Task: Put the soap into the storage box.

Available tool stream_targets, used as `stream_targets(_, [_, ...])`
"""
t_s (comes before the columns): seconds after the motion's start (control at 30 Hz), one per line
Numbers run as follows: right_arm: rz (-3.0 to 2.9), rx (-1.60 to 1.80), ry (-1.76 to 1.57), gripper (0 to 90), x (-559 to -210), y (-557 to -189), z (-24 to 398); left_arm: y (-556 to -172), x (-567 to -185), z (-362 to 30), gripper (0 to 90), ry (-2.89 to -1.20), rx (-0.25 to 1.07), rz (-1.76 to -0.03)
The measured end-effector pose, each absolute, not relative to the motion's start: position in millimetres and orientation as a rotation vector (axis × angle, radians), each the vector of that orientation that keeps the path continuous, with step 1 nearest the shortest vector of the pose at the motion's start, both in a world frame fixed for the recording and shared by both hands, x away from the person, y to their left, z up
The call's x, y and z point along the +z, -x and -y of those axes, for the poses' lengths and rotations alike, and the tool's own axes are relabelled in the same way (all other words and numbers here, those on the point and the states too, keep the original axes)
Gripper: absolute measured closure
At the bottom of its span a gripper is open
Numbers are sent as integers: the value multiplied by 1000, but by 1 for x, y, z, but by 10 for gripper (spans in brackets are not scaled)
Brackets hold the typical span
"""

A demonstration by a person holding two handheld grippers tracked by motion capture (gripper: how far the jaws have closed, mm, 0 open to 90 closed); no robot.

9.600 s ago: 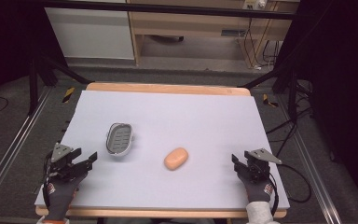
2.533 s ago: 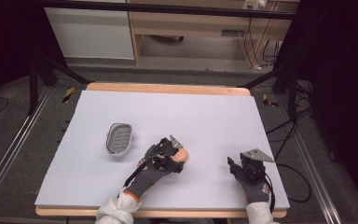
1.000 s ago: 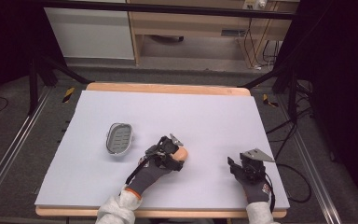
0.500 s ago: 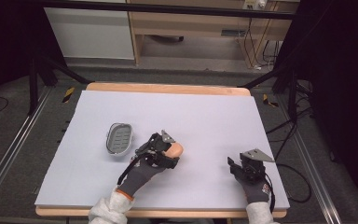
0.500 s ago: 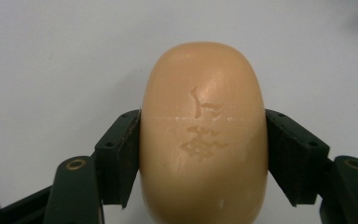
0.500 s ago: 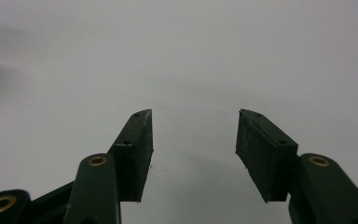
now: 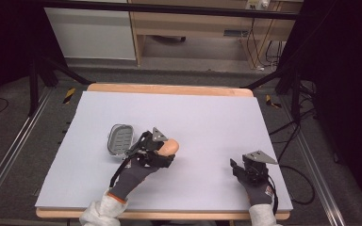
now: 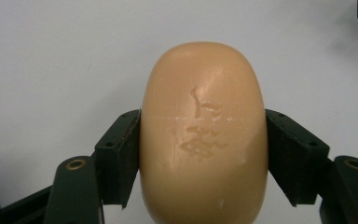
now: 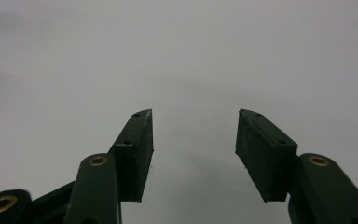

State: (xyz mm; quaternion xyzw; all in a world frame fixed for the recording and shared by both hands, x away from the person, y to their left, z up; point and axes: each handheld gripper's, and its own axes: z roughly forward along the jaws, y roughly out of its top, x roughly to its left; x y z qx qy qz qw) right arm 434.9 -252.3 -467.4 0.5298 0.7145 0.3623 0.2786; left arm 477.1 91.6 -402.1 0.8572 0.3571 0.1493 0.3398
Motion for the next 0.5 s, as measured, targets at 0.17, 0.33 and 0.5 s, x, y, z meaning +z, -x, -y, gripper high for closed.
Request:
stream_targets(0.17, [-1919, 973, -1421, 465, -468, -435, 252, -476, -395, -102, 320, -2204, 405, -946])
stream_targets(0.33, [-1917, 971, -1421, 466, -467, -435, 252, -476, -389, -114, 320, -2185, 422, -958])
stream_targets(0.5, [-1919, 972, -1419, 467, -468, -435, 252, -476, -384, -128, 320, -2162, 440, -988])
